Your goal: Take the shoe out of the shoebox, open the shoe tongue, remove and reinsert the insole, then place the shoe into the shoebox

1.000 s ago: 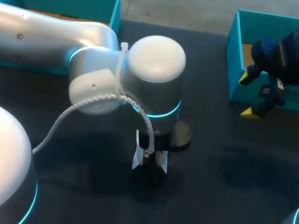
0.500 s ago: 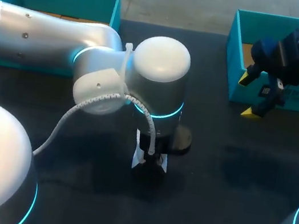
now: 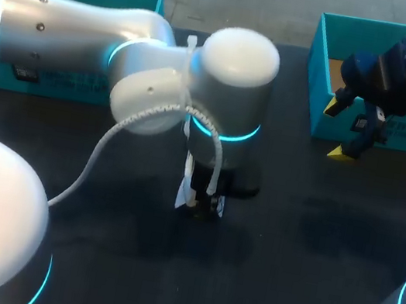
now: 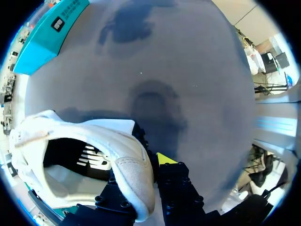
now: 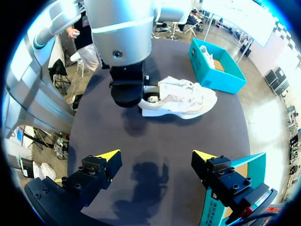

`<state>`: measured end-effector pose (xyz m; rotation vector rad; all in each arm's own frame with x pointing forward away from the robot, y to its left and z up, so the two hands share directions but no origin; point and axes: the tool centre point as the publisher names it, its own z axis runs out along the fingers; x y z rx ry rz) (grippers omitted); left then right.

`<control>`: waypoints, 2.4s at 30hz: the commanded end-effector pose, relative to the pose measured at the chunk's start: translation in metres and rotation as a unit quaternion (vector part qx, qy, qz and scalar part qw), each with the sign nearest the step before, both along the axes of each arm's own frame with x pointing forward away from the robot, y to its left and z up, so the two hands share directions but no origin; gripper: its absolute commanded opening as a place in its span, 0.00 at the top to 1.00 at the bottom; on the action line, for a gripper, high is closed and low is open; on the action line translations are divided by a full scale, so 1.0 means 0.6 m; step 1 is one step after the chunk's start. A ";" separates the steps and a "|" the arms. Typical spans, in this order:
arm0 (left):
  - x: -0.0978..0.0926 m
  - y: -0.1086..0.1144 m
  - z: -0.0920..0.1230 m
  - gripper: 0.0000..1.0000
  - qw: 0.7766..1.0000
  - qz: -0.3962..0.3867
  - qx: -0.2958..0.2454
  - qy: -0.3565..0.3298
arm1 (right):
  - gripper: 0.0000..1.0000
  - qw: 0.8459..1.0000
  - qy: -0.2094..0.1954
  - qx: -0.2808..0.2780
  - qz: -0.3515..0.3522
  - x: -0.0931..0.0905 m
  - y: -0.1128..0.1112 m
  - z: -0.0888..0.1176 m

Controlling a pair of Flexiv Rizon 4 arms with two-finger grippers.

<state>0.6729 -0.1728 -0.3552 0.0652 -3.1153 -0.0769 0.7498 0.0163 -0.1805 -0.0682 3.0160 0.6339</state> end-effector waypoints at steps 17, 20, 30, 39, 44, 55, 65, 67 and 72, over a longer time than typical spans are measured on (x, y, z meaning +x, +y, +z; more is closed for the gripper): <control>0.012 0.050 0.236 1.00 0.998 -0.011 -0.043 0.035 | 0.00 1.000 0.001 -0.001 -0.001 0.001 0.002 -0.001; 0.011 0.051 0.240 1.00 0.999 -0.011 -0.042 0.029 | 0.00 1.000 0.001 -0.001 -0.001 0.001 0.002 -0.001; 0.011 0.051 0.240 1.00 0.999 -0.011 -0.042 0.029 | 0.00 1.000 0.001 -0.001 -0.001 0.001 0.002 -0.001; 0.011 0.051 0.240 1.00 0.999 -0.011 -0.042 0.029 | 0.00 1.000 0.001 -0.001 -0.001 0.001 0.002 -0.001; 0.022 0.050 0.245 1.00 0.998 -0.004 -0.044 0.041 | 0.00 1.000 0.001 -0.001 -0.001 0.001 0.002 -0.001; 0.062 0.070 0.229 1.00 0.997 -0.032 -0.052 0.044 | 0.00 1.000 0.001 -0.001 -0.001 0.001 0.002 -0.001; 0.133 0.145 0.248 1.00 0.995 -0.062 -0.059 0.046 | 0.00 1.000 0.001 -0.001 -0.001 0.001 0.002 -0.001; 0.145 0.163 0.256 1.00 0.994 -0.068 -0.066 0.054 | 0.00 1.000 0.001 -0.001 -0.001 0.001 0.002 -0.001; 0.188 0.219 0.260 1.00 0.994 -0.075 -0.062 0.048 | 0.00 1.000 0.001 -0.001 -0.001 0.001 0.002 -0.001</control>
